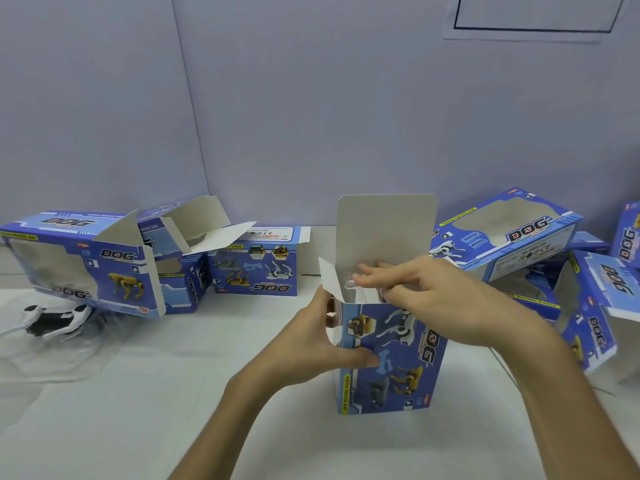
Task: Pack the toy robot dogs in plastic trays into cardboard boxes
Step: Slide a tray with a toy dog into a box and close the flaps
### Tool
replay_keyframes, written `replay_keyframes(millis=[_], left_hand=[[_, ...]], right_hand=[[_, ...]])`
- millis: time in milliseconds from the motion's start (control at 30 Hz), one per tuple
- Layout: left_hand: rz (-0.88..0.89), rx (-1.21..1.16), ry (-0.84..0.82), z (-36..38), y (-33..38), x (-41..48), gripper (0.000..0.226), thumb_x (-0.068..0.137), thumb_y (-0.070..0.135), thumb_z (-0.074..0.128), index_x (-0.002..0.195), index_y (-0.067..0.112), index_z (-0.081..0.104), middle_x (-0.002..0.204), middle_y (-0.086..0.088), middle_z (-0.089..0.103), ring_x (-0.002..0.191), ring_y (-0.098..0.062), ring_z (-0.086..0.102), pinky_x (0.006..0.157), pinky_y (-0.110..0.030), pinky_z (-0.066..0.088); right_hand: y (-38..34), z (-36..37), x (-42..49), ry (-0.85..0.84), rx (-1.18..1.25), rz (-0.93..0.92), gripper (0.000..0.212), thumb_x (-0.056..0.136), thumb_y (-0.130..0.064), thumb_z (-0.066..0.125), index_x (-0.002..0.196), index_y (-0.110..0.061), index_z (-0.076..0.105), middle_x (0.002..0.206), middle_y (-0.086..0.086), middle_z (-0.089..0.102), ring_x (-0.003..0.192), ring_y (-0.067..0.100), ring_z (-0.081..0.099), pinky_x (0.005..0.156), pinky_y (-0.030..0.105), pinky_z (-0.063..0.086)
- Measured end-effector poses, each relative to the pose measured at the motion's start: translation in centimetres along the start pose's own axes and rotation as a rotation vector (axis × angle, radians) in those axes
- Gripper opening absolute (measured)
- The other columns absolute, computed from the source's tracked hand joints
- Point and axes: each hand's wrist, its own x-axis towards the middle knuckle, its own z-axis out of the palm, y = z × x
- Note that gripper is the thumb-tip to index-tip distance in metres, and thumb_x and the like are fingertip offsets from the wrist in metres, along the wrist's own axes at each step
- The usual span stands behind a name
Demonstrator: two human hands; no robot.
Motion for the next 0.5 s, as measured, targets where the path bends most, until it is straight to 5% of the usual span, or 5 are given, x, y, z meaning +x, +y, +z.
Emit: replay_keyframes(millis=[167,267,367,433,500], left_hand=[[0.404,0.13,0.342,1.4,0.4,-0.5,0.1,0.065,0.043,0.088,0.145,0.033,0.029,0.138,0.023,0.042,0.132,-0.007,0.045,0.097,-0.012,0.043],[0.569,0.17,0.56,3.1,0.7,-1.1,0.098,0.075,0.042,0.08,0.153,0.015,0.026,0.152,0.011,0.034,0.14,-0.013,0.038,0.109,-0.016,0.034],[0.659,0.288,0.58,3.2,1.0,-1.0,0.085,0.081,0.038,0.075,0.151,0.011,0.036,0.155,0.007,0.037,0.144,-0.011,0.034,0.113,-0.019,0.033],[0.682,0.34,0.547,2.8,1.4,-1.1,0.073,0.082,0.038,0.074,0.145,0.014,0.047,0.15,0.007,0.046,0.142,-0.009,0.038,0.114,-0.027,0.037],[0.68,0.36,0.519,2.3,1.8,-1.2,0.064,0.079,0.035,0.076,0.137,0.015,0.057,0.141,0.008,0.056,0.137,-0.007,0.045,0.111,-0.03,0.041]], right_hand=[[0.0,0.3,0.2,0.011,-0.072,-0.027,0.045,0.103,-0.017,0.042,0.134,-0.046,0.056,0.148,-0.033,0.039,0.137,-0.016,0.026,0.115,0.021,0.025],[0.1,0.2,0.1,-0.015,-0.041,-0.029,0.045,0.103,-0.017,0.043,0.134,-0.046,0.057,0.148,-0.033,0.039,0.131,-0.02,0.024,0.116,0.022,0.024],[0.1,0.1,0.0,-0.013,-0.03,-0.03,0.044,0.103,-0.017,0.044,0.132,-0.046,0.059,0.143,-0.037,0.041,0.135,-0.012,0.033,0.117,0.028,0.032],[0.0,-0.1,-0.1,0.005,-0.021,-0.01,0.042,0.102,-0.019,0.045,0.128,-0.046,0.062,0.142,-0.033,0.046,0.131,0.009,0.052,0.107,0.037,0.047],[-0.1,-0.1,-0.1,0.021,-0.043,0.0,0.038,0.103,-0.02,0.047,0.125,-0.044,0.066,0.141,-0.023,0.054,0.122,0.01,0.058,0.099,0.036,0.053]])
